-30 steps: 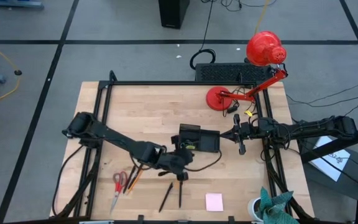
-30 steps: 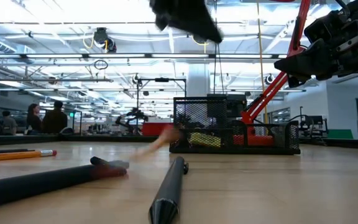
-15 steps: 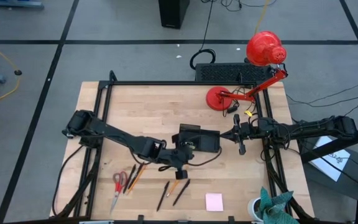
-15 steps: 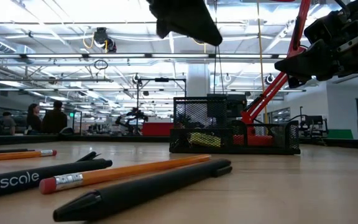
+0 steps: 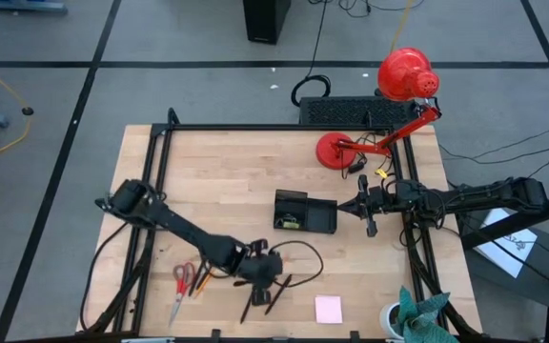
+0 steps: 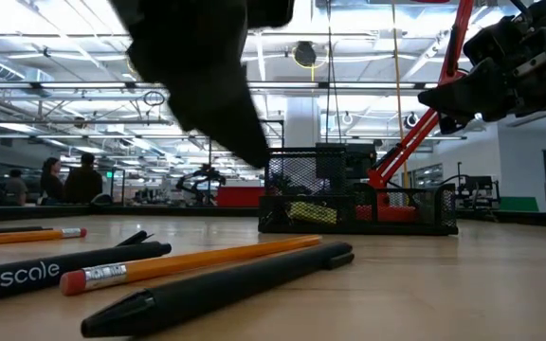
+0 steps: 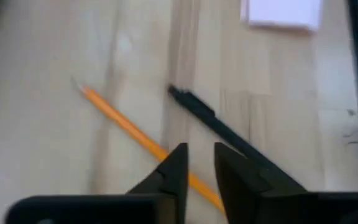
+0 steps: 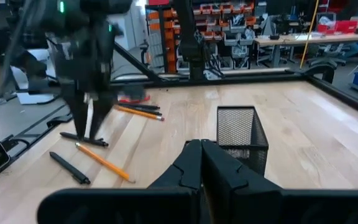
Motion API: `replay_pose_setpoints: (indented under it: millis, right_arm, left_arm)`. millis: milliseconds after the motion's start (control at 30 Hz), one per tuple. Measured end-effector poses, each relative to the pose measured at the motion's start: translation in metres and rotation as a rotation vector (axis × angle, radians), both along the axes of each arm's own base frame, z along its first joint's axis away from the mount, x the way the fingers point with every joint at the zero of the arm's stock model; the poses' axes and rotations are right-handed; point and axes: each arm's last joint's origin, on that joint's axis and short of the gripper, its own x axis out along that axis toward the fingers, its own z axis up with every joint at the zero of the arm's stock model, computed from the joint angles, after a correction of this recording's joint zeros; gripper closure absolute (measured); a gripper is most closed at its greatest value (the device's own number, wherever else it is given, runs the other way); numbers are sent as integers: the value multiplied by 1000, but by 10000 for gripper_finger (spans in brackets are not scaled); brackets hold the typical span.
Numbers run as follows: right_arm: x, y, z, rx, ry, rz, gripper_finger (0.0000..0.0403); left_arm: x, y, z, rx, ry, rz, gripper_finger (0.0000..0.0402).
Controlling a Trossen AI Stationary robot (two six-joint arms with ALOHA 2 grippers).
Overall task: Pick and place office supplies into organizer
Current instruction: Put the left yellow pencil into the black desk organizer
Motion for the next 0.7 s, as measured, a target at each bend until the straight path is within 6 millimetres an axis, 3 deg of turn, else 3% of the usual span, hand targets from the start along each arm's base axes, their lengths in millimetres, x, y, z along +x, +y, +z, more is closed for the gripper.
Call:
replay_pose_setpoints:
  millis: [133, 233, 700]
  right_arm:
    - [0, 0, -1, 0, 7, -2, 399]
    - [1, 0, -2, 0, 13, -3, 399]
    - [1, 0, -3, 0, 24, -4, 399]
  left_arm:
    - [5, -3, -24, -16, 67, 23, 267]
    - [8, -5, -26, -27, 63, -14, 254]
    - [0, -3, -33, 18, 149, 18, 328]
